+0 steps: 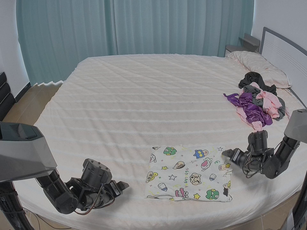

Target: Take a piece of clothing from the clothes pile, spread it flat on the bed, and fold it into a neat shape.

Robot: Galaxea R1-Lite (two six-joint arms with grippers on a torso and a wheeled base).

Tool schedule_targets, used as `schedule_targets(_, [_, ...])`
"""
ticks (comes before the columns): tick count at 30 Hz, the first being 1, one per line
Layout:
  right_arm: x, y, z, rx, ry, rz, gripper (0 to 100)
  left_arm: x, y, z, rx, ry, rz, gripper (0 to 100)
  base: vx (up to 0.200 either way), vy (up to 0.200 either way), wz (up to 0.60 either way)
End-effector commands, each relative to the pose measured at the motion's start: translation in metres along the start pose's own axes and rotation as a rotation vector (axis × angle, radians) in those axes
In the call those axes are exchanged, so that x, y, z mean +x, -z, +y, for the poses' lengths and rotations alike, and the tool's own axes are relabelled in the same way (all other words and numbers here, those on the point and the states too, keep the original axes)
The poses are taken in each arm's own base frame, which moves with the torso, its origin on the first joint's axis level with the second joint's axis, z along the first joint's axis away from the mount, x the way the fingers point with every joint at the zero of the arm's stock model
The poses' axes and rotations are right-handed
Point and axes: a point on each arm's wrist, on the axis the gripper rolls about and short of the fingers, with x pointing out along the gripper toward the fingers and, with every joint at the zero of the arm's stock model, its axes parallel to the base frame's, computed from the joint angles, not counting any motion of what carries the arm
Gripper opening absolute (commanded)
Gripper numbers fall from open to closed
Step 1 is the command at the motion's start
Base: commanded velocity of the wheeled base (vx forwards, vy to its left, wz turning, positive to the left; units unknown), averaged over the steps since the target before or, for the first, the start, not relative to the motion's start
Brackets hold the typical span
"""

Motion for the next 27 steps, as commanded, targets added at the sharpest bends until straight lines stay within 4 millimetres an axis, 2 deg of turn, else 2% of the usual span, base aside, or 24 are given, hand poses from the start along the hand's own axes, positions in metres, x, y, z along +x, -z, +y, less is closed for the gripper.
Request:
schedule_targets(1, [-0.045, 0.043, -0.004, -0.073, -0.02, 0.132, 100, 0.001, 0.001, 0.001, 0.001, -0.005, 0.004, 100, 0.0, 0.0, 0.0])
schedule_targets(4, [-0.052, 0.063, -0.009, -0.137, -0.027, 0.198, 100, 0.003, 0.002, 0.002, 0.002, -0.013, 0.009, 100, 0.0, 0.0, 0.0])
schedule_targets(8, [-0.052, 0.073, -0.012, -0.153, -0.02, 0.229, 100, 0.007, 0.004, 0.003, 0.005, -0.024, 0.018, 100, 0.0, 0.0, 0.0])
schedule_targets(11, [-0.051, 0.077, -0.016, -0.154, -0.014, 0.242, 100, 0.015, 0.008, 0.007, 0.011, -0.052, 0.035, 100, 0.0, 0.0, 0.0])
schedule_targets(19, [-0.053, 0.084, -0.015, -0.175, -0.04, 0.244, 100, 0.014, 0.008, 0.006, 0.008, -0.028, 0.024, 100, 0.0, 0.0, 0.0])
schedule_targets(20, [-0.053, 0.084, -0.015, -0.172, -0.04, 0.242, 0, 0.014, 0.008, 0.006, 0.008, -0.028, 0.024, 100, 0.0, 0.0, 0.0])
schedule_targets(27, [-0.058, 0.085, -0.02, -0.174, -0.018, 0.255, 0, 0.015, 0.009, 0.007, 0.01, -0.033, 0.028, 100, 0.0, 0.0, 0.0])
